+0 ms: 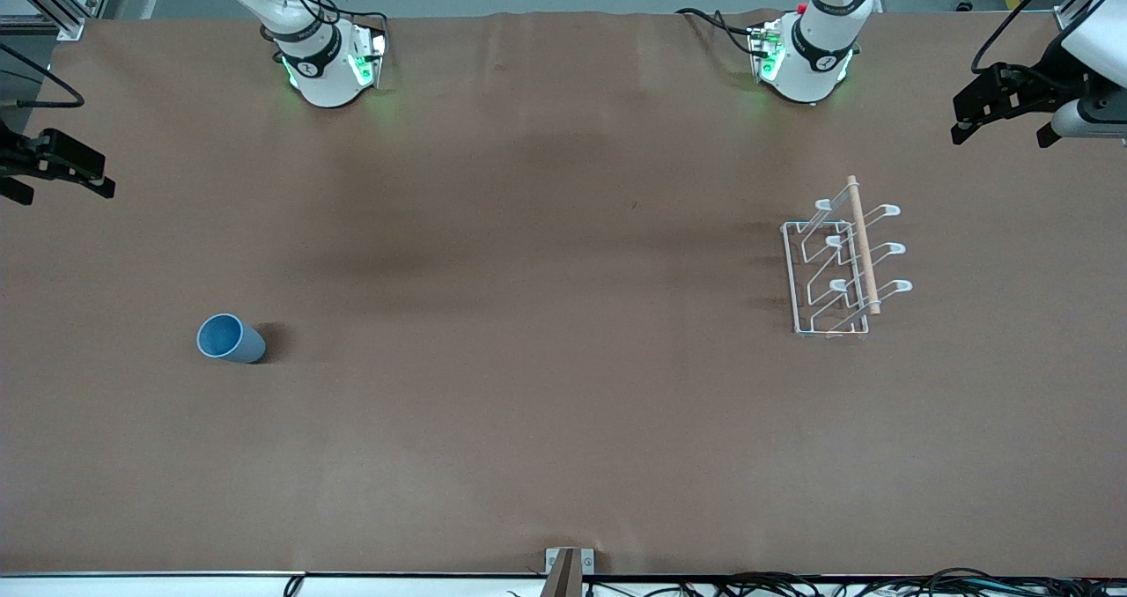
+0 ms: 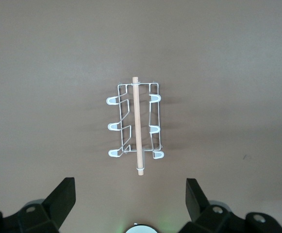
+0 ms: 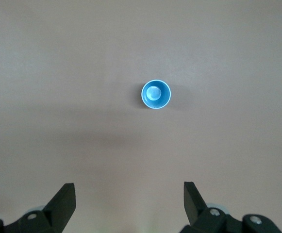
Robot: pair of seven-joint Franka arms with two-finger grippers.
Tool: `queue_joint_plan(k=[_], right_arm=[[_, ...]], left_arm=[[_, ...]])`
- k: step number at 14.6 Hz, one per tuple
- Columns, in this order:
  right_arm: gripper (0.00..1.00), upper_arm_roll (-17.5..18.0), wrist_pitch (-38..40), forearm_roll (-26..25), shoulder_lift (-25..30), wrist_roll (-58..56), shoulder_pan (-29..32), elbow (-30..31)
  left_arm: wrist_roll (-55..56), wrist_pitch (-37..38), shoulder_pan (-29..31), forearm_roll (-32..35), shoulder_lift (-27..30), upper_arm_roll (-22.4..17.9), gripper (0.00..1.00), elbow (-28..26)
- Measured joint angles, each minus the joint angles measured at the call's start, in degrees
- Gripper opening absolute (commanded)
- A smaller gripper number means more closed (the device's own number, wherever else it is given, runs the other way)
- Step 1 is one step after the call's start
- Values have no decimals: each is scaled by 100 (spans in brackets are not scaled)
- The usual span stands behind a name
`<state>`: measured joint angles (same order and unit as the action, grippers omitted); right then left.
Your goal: Hang cup on cup holder
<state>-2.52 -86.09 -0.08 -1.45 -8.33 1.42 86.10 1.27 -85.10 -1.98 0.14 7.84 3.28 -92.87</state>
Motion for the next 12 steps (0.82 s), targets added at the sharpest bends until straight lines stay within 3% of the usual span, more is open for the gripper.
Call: queue_joint_plan(k=[5,12], right_arm=[[98,-45,-1231,1,-249,0,124,1122],[99,-49,-3227,1,-1065,-6,361,2306]], left_arm=[[0,0,3,0,-23,-1,100,9],[0,0,28,0,-28,-4,100,25]])
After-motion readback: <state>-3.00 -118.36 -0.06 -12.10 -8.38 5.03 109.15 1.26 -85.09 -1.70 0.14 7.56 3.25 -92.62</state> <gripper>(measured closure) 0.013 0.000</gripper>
